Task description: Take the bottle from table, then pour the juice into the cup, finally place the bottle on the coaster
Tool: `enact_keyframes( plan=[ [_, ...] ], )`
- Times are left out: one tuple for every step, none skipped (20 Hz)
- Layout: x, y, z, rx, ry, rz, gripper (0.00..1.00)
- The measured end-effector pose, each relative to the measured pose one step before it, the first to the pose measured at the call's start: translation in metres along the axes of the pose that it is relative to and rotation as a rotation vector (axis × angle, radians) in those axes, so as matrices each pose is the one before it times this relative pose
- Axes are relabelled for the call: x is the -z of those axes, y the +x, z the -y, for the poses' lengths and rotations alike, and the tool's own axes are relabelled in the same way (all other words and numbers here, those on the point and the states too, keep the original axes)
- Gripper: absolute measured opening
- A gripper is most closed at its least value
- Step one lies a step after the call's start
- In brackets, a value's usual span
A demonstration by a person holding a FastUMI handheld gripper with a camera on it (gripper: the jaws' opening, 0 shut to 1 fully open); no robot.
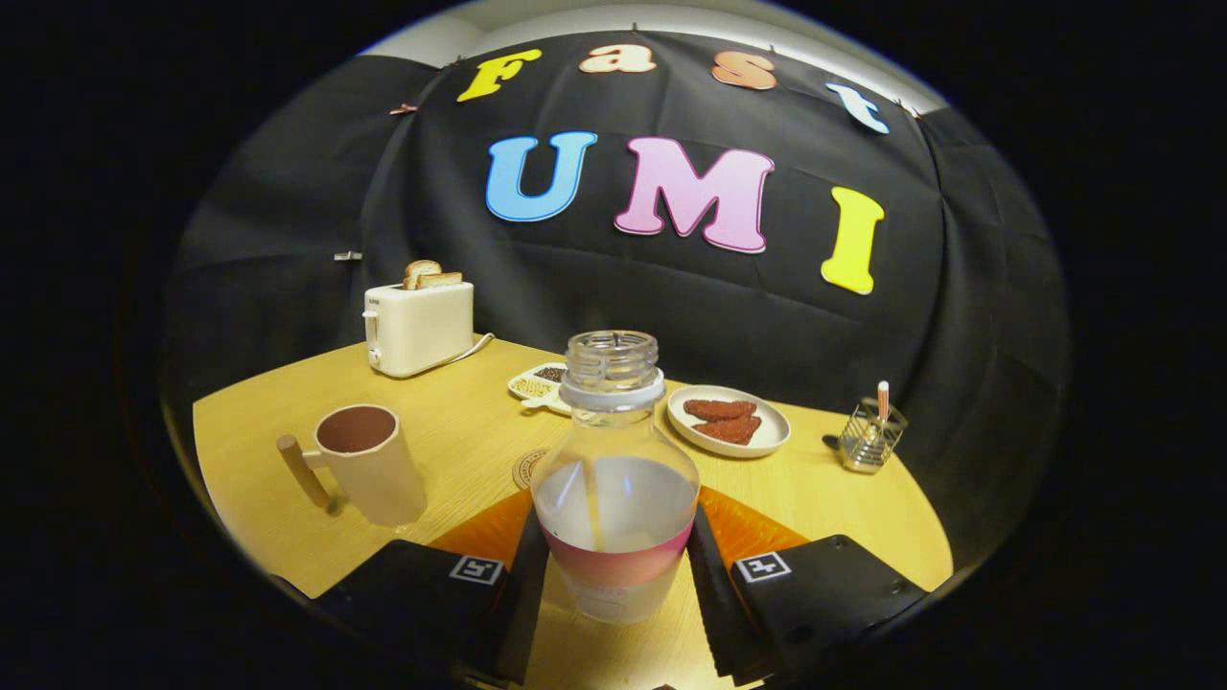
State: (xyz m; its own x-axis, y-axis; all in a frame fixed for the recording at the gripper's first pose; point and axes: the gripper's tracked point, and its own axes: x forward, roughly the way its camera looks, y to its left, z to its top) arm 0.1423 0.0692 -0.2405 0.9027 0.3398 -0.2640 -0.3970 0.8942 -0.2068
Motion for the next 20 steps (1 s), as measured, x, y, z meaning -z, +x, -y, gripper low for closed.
enact_keyframes(
  plan=[
    [-0.00784, 0.00026, 0.00017, 0.00753, -0.04300, -0.00010, 0.72],
    [-0.00785, 0.00032, -0.00095, 0.00479, -0.04427, -0.00325, 0.72],
    [-0.00681, 0.00069, -0.00017, 0.00197, -0.04647, -0.00889, 0.72],
    [-0.00682, 0.00125, -0.00243, 0.00070, -0.04720, -0.00484, 0.72],
    [-0.00785, 0.00085, 0.00033, 0.00797, -0.04605, 0.00230, 0.72],
    [-0.00763, 0.00085, 0.00068, 0.01292, -0.05201, 0.00019, 0.72],
    [-0.00486, -0.00040, 0.00135, 0.01404, -0.05209, -0.00153, 0.72],
    [-0.00666, 0.00128, -0.00016, 0.00919, -0.04569, 0.00511, 0.72],
    [-0.00613, -0.00002, -0.00292, 0.00229, -0.04187, 0.00536, 0.72],
    [-0.00388, 0.00142, -0.00202, 0.00594, -0.03806, -0.00053, 0.72],
    [-0.00436, 0.00104, -0.00128, 0.00258, -0.03562, 0.00419, 0.72],
    [-0.00522, 0.00042, -0.00154, 0.00842, -0.03366, 0.00457, 0.72],
    [-0.00384, -0.00029, -0.00167, 0.00220, -0.03113, 0.00315, 0.72],
    [-0.00216, 0.00106, -0.00430, -0.00205, -0.03022, 0.00072, 0.72],
    [-0.00258, 0.00010, -0.00464, -0.01063, -0.02737, 0.00167, 0.72],
    [-0.00315, 0.00098, -0.00158, 0.00154, -0.01929, 0.00920, 0.72],
    [-0.00166, 0.00033, -0.00093, 0.00180, -0.02074, 0.00484, 0.72],
    [0.00059, 0.00275, -0.00181, 0.00181, -0.02441, -0.00494, 0.72],
    [0.00153, 0.00149, -0.00053, 0.00351, -0.02489, -0.00447, 0.72],
    [-0.00027, 0.00139, -0.00107, 0.00223, -0.02129, -0.00262, 0.72]
  ],
)
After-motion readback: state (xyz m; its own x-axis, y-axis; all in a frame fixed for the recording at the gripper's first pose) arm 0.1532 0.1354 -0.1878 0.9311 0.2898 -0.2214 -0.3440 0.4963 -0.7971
